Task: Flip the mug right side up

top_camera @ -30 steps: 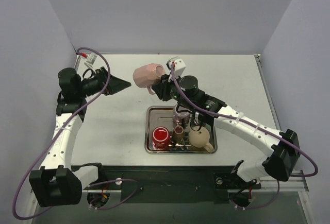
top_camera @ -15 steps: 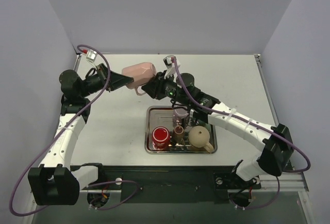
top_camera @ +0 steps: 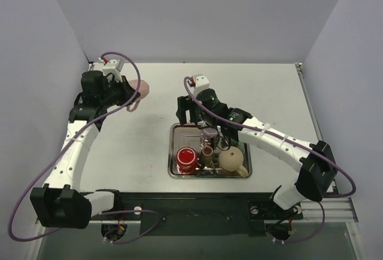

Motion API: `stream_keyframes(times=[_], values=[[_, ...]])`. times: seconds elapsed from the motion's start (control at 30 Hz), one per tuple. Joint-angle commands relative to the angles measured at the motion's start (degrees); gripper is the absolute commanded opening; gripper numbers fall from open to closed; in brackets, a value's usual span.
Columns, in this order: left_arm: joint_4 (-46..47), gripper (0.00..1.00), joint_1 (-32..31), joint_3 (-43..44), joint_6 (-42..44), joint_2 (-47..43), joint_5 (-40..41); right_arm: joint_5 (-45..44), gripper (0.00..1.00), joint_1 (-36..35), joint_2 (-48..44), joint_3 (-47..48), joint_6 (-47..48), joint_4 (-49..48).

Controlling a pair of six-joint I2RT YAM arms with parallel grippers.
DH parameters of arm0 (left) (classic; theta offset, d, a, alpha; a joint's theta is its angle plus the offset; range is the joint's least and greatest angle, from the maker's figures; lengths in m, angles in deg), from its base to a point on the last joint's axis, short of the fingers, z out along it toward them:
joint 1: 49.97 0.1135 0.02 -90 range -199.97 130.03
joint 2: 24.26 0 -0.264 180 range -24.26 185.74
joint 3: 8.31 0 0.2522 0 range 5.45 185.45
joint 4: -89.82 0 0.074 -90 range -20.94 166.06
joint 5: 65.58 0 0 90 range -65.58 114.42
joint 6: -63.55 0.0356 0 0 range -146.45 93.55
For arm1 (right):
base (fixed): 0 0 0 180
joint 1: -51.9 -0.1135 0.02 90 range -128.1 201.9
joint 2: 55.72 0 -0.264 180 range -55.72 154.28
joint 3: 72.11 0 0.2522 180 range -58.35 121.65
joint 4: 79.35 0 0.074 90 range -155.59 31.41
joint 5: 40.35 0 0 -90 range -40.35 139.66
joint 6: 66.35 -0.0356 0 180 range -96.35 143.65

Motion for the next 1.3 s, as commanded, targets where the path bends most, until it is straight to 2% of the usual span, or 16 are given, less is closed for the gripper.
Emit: stream_keyframes(times=[0.0,0.1,0.2,0.27,0.37,0.5,0.7,0.73,0.77,0.9,1.27], values=[[-14.12,0.00,-1.74,6.59,28.16,6.19,21.88,-8.73,0.74,-1.83,-3.74,-1.94,13.44,15.23],[-17.14,0.00,-3.06,7.65,36.07,12.61,28.90,-2.51,0.72,-4.37,-6.63,-5.98,23.38,19.11],[-16.44,0.00,-4.29,7.12,42.14,16.84,34.28,11.88,0.70,-4.56,-11.56,-12.99,32.78,18.16],[-16.26,0.00,-5.78,7.47,44.69,20.00,36.75,17.26,0.70,-4.47,-14.46,-15.90,36.13,16.93],[-16.09,0.00,-7.45,8.88,46.47,25.27,37.02,19.75,0.66,-4.64,-13.69,-16.36,39.22,17.88],[-13.98,0.00,-8.34,9.32,47.61,29.06,37.29,22.74,0.54,-4.73,-9.64,-15.13,39.06,19.64],[-11.95,0.00,-8.42,9.49,49.11,31.52,36.67,17.65,0.50,-7.01,-10.60,-18.37,38.35,19.12],[-12.39,0.09,-8.34,9.67,49.02,31.70,36.32,17.39,0.50,-7.02,-11.21,-18.90,38.09,18.68],[-12.57,0.24,-8.34,9.76,49.02,31.53,35.88,16.86,0.50,-7.10,-11.39,-19.69,37.65,18.42],[-10.55,0.46,-7.99,8.97,49.02,28.20,34.47,15.80,0.49,-7.19,-11.13,-21.81,36.42,15.61],[-16.44,0.57,-8.07,11.96,47.61,18.79,28.67,14.75,0.49,-8.15,-5.25,-21.99,34.66,11.12]])
